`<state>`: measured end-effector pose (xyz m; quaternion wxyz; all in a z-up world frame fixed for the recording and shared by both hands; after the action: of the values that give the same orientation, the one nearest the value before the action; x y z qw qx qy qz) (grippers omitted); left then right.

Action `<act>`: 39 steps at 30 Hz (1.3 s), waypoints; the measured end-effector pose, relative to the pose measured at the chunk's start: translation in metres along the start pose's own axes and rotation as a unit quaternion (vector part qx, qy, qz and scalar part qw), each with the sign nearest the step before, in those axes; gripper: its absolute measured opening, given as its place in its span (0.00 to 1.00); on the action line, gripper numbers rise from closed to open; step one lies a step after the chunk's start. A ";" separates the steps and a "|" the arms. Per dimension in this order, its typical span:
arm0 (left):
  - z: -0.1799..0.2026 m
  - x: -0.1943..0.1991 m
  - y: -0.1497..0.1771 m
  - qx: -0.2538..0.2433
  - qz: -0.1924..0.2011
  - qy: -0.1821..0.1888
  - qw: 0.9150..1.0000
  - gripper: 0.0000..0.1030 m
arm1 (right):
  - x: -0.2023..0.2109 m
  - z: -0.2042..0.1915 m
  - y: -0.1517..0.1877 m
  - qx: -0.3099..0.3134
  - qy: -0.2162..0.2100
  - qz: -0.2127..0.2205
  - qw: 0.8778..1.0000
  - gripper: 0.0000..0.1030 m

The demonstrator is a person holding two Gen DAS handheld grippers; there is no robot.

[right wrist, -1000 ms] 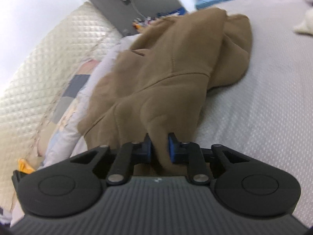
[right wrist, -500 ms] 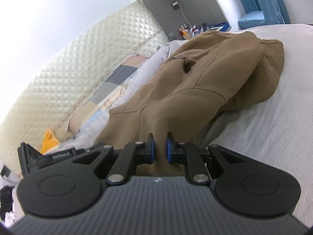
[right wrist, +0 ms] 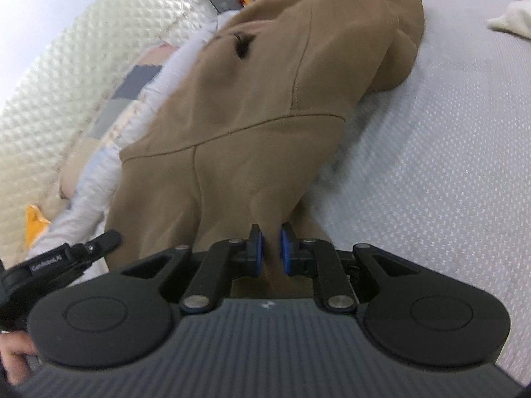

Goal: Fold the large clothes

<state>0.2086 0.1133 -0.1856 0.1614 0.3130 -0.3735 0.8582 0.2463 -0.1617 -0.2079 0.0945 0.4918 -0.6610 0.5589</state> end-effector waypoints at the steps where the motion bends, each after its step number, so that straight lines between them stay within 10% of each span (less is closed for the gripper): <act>1: 0.005 -0.006 0.003 -0.007 -0.007 -0.019 1.000 0.07 | -0.002 0.003 0.001 -0.005 -0.001 -0.002 1.000 0.14; 11: 0.030 -0.005 0.009 -0.019 -0.003 -0.077 0.997 0.10 | 0.012 0.021 0.009 -0.066 -0.046 0.023 0.996 0.16; 14: 0.027 0.001 -0.001 0.003 -0.011 -0.051 0.999 0.47 | 0.016 0.023 0.007 -0.087 -0.052 0.029 0.994 0.20; 20: 0.030 0.018 -0.040 0.060 -0.008 0.016 0.998 0.64 | 0.032 0.026 -0.012 -0.084 -0.043 0.042 0.995 0.65; 26: 0.035 -0.019 -0.069 0.061 -0.031 0.034 0.997 0.72 | 0.015 0.039 -0.056 -0.033 -0.015 0.014 0.999 0.82; 39: 0.002 -0.153 -0.113 0.072 -0.142 0.067 0.985 0.66 | -0.116 0.083 -0.076 -0.076 -0.106 -0.022 0.991 0.70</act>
<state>0.3825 0.1804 -0.2240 0.2833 0.3149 -0.2512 0.8703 0.3969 -0.1589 -0.2668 0.0734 0.5545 -0.6968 0.4490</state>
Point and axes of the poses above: each gripper's, at about its wrist camera, not at the fingertips, and x roughly against the way its jaws point, z to its right, y to its underside, the point moved 5 cm from there along -x, roughly the way its jaws point, and after that the axes turned 15 degrees about x, right-handed, at the moved point
